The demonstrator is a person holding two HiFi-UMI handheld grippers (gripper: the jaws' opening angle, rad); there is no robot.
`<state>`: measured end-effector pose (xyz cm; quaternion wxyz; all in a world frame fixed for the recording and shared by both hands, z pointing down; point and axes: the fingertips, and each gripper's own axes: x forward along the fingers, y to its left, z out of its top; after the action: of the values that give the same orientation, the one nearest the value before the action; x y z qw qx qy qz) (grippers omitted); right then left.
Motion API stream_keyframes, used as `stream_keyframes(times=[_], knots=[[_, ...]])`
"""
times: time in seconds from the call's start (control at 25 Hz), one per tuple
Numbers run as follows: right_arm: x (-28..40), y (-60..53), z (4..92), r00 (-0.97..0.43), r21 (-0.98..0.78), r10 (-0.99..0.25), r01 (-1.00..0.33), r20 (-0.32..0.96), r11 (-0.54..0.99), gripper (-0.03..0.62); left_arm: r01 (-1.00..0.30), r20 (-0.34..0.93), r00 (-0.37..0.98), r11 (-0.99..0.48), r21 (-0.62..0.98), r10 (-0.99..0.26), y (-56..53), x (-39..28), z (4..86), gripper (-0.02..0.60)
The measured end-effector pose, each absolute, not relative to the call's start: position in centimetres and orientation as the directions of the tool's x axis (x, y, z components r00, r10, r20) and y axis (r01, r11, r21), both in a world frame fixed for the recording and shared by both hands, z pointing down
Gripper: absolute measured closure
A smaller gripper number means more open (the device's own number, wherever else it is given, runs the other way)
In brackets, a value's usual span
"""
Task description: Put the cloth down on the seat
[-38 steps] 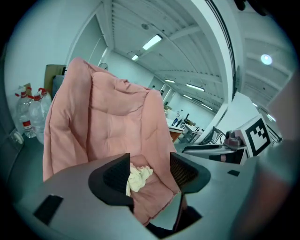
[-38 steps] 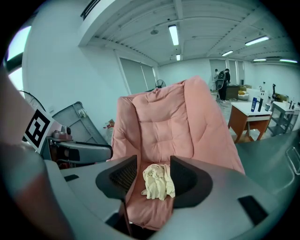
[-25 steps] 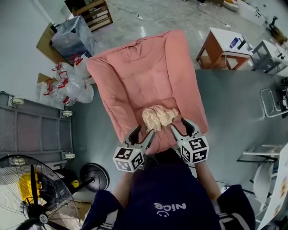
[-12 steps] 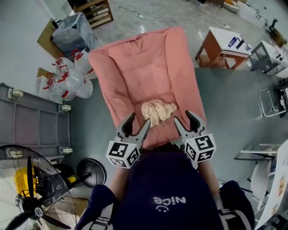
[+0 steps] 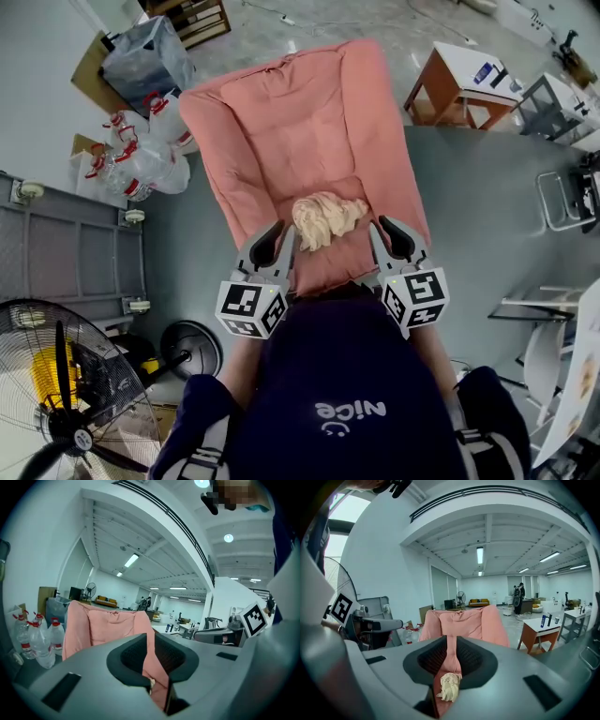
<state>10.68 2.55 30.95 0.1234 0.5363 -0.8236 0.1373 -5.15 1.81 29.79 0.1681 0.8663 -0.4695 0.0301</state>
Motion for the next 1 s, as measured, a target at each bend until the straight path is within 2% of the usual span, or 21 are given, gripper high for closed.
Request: stream_keyframes(times=[0.04, 0.2, 0.44, 1.0], knots=[[10.7, 2.4, 30.8, -0.385, -0.097, -0.857, -0.922, 0.343, 0.375, 0.513, -0.831, 0.215, 0.547, -0.495, 0.253, -0.809, 1.7, -5.5, 29.9, 0.530], [10.8, 2.4, 30.5, -0.381, -0.085, -0.863, -0.923, 0.332, 0.375, 0.531, -0.840, 0.212, 0.526, -0.464, 0.281, -0.824, 1.8, -5.7, 30.0, 0.560], [10.3, 2.6, 30.3, -0.384, -0.048, -0.865, -0.920, 0.324, 0.390, 0.539, -0.824, 0.176, 0.543, -0.481, 0.299, -0.821, 2.2, -4.9, 29.3, 0.561], [9.4, 2.2, 30.8, -0.413, -0.039, -0.848, -0.904, 0.331, 0.425, 0.540, -0.832, 0.192, 0.544, -0.496, 0.248, -0.817, 2.3, -4.8, 29.5, 0.561]])
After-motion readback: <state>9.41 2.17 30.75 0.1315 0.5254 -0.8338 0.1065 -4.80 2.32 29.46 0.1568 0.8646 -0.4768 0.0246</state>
